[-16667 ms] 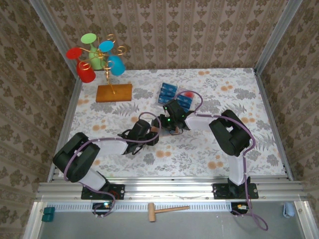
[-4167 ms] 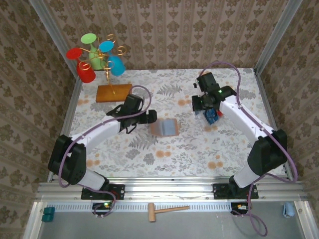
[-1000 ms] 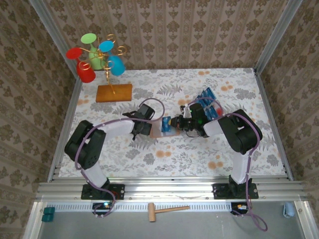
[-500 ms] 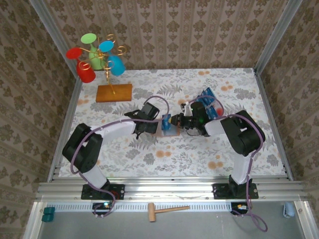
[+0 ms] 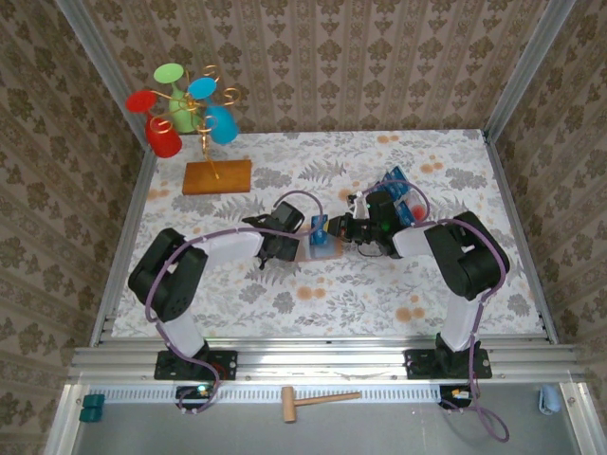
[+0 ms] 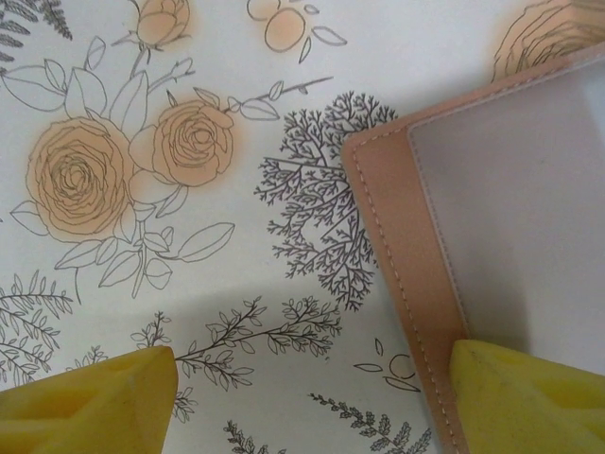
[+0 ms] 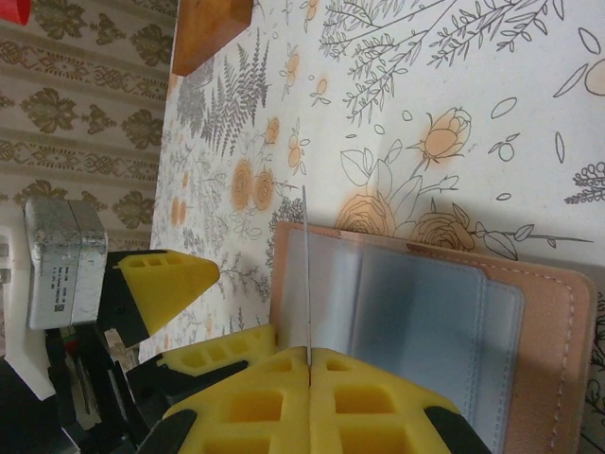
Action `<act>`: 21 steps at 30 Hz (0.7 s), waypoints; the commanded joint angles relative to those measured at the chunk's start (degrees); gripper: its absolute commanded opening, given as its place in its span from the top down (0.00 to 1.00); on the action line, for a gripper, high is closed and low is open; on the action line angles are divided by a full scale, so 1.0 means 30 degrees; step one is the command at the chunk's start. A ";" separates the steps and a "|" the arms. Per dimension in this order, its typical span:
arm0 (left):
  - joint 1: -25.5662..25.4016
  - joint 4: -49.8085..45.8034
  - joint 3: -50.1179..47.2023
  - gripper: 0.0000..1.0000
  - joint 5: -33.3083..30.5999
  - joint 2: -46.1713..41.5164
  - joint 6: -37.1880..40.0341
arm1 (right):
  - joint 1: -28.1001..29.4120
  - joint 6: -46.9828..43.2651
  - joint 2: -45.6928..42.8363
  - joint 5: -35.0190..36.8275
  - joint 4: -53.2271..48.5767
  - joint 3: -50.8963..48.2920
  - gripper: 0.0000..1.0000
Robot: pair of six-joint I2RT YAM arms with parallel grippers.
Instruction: Put the credit cards into the card holder
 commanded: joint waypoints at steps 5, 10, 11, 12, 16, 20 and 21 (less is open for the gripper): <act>-0.0037 0.0135 -0.0396 0.23 -0.0385 0.0457 -0.0314 | 0.0210 -0.0484 0.0653 -0.0299 -0.0465 0.0756 1.00; -0.0041 0.0171 -0.0428 0.23 -0.0385 0.0487 -0.0297 | 0.0347 -0.0485 0.0952 -0.0362 -0.0465 0.0989 1.00; -0.0045 0.0194 -0.0449 0.23 -0.0385 0.0494 -0.0312 | 0.0367 -0.0489 0.1050 -0.0370 -0.0465 0.1034 1.00; -0.0049 0.0209 -0.0438 0.23 -0.0370 0.0488 -0.0283 | 0.0409 -0.0485 0.1103 -0.0382 -0.0465 0.1062 1.00; -0.0052 0.0187 -0.0411 0.23 -0.0391 0.0488 -0.0259 | 0.0484 -0.0515 0.1338 -0.0416 -0.0470 0.1186 1.00; -0.0034 0.0197 -0.0409 0.24 -0.0356 0.0498 -0.0280 | 0.0524 -0.0643 0.1561 -0.0409 -0.0418 0.1154 1.00; -0.0029 0.0190 -0.0409 0.23 -0.0330 0.0498 -0.0267 | 0.0511 -0.0683 0.1598 -0.0385 -0.0410 0.1128 1.00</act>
